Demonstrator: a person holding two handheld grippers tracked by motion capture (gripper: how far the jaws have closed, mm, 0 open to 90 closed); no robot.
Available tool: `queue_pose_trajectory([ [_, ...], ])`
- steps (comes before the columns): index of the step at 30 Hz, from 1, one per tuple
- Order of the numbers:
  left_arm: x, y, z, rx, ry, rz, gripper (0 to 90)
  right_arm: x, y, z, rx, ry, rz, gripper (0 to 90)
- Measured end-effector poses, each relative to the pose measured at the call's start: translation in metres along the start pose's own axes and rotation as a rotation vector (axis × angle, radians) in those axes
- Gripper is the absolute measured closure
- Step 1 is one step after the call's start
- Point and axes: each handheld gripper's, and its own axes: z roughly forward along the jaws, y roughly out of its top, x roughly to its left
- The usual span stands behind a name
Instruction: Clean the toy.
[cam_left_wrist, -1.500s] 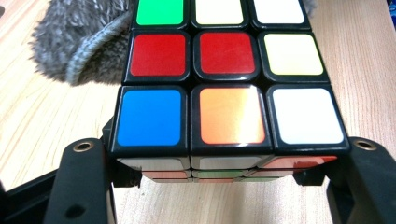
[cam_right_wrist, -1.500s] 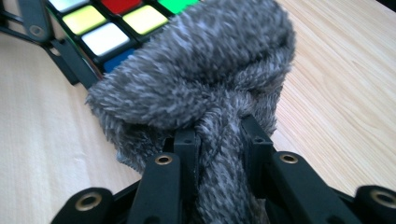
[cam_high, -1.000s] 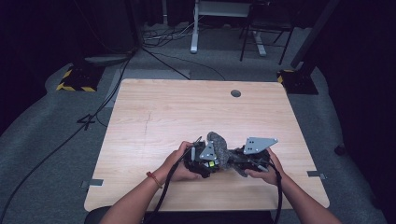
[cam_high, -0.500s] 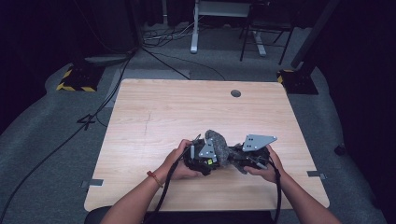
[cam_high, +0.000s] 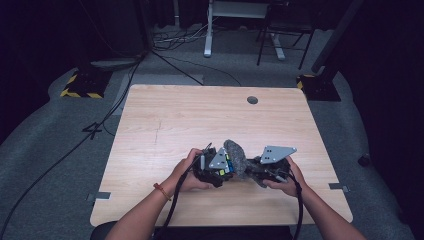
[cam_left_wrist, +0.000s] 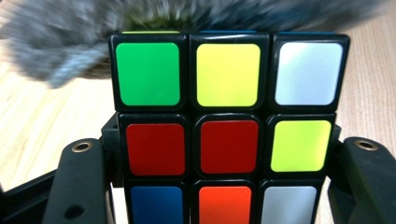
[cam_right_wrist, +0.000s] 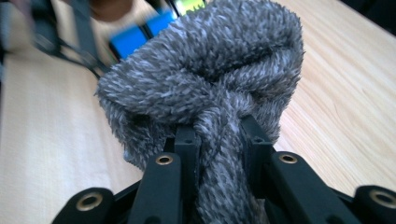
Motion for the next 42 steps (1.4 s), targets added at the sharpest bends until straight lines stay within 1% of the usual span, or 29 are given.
queue_pose_trajectory([
  [1, -0.001, 0.001, 0.002, 0.001, -0.006, 0.006, 33.4, 0.002, 0.002, -0.001, -0.018, 0.011, -0.005, 73.8],
  [4, -0.006, 0.004, 0.008, 0.018, -0.009, 0.027, 33.4, 0.008, 0.009, -0.002, -0.043, 0.016, -0.024, 73.8],
  [6, -0.008, 0.005, 0.011, 0.025, -0.010, 0.032, 33.4, 0.010, 0.011, -0.002, -0.055, 0.018, -0.021, 73.7],
  [9, -0.008, 0.006, 0.010, 0.014, -0.014, 0.024, 33.5, 0.008, 0.011, -0.002, -0.038, -0.005, -0.019, 73.7],
  [10, -0.008, 0.006, 0.009, 0.008, -0.013, 0.024, 33.5, 0.006, 0.010, -0.002, -0.034, -0.006, -0.011, 73.8],
  [12, -0.007, 0.006, 0.007, -0.005, -0.014, 0.019, 33.4, 0.000, 0.006, -0.001, -0.009, -0.026, 0.002, 73.8],
  [13, -0.007, 0.006, 0.005, -0.008, -0.016, 0.013, 33.5, -0.002, 0.004, 0.000, -0.005, -0.030, 0.018, 73.8],
  [14, -0.006, 0.006, 0.003, -0.015, -0.012, 0.016, 33.4, -0.005, 0.001, 0.001, 0.000, -0.025, 0.030, 73.9],
  [15, -0.006, 0.006, 0.001, -0.018, -0.006, 0.012, 33.4, -0.007, -0.001, 0.001, 0.014, -0.030, 0.035, 73.9],
  [16, -0.005, 0.006, -0.001, -0.027, -0.010, 0.011, 33.5, -0.009, -0.003, 0.001, 0.024, -0.040, 0.036, 73.9],
  [17, -0.003, 0.006, -0.002, -0.028, -0.013, 0.008, 33.5, -0.009, -0.004, 0.001, 0.023, -0.037, 0.039, 73.9],
  [19, -0.003, 0.005, -0.002, -0.025, -0.004, 0.002, 33.5, -0.008, -0.005, 0.000, 0.013, -0.031, 0.031, 74.0],
  [21, -0.002, 0.004, 0.000, -0.020, -0.009, -0.006, 33.5, -0.003, -0.001, -0.002, -0.014, -0.010, 0.021, 74.0],
  [22, -0.002, 0.004, 0.001, -0.014, -0.011, -0.004, 33.4, 0.000, 0.002, -0.003, -0.020, -0.005, 0.014, 74.0],
  [23, -0.002, 0.004, 0.002, -0.007, -0.011, 0.001, 33.4, 0.003, 0.005, -0.003, -0.024, -0.007, -0.002, 74.0],
  [24, -0.002, 0.004, 0.003, -0.003, -0.015, 0.001, 33.4, 0.006, 0.007, -0.004, -0.039, 0.004, -0.012, 73.9],
  [26, -0.004, 0.004, 0.006, 0.000, -0.023, 0.000, 33.4, 0.010, 0.012, -0.004, -0.054, 0.014, -0.018, 73.9],
  [28, -0.005, 0.005, 0.008, 0.003, -0.019, 0.006, 33.5, 0.011, 0.015, -0.004, -0.068, 0.017, -0.017, 73.9],
  [30, -0.006, 0.005, 0.007, 0.004, -0.023, 0.009, 33.5, 0.010, 0.016, -0.002, -0.058, -0.004, -0.022, 73.8],
  [31, -0.006, 0.005, 0.007, -0.005, -0.029, 0.009, 33.5, 0.008, 0.015, -0.002, -0.054, -0.011, -0.017, 73.8],
  [32, -0.007, 0.006, 0.005, -0.012, -0.031, 0.005, 33.5, 0.006, 0.014, -0.001, -0.045, -0.027, -0.008, 73.8],
  [34, -0.007, 0.007, 0.003, -0.015, -0.026, 0.012, 33.5, -0.001, 0.010, 0.000, -0.018, -0.046, 0.012, 73.9],
  [35, -0.007, 0.006, 0.002, -0.020, -0.026, 0.008, 33.5, -0.004, 0.007, 0.001, -0.007, -0.049, 0.026, 73.9],
  [36, -0.006, 0.006, 0.001, -0.024, -0.029, 0.009, 33.4, -0.006, 0.004, 0.002, 0.008, -0.050, 0.030, 73.9],
  [38, -0.005, 0.006, -0.002, -0.032, -0.023, 0.007, 33.5, -0.008, -0.001, 0.004, 0.043, -0.049, 0.034, 73.9],
  [40, -0.004, 0.005, -0.006, -0.050, -0.019, 0.007, 33.4, -0.008, -0.006, 0.006, 0.071, -0.046, 0.024, 73.9],
  [42, -0.003, 0.005, -0.010, -0.062, -0.010, 0.000, 33.5, -0.008, -0.009, 0.007, 0.081, -0.038, 0.030, 73.8],
])
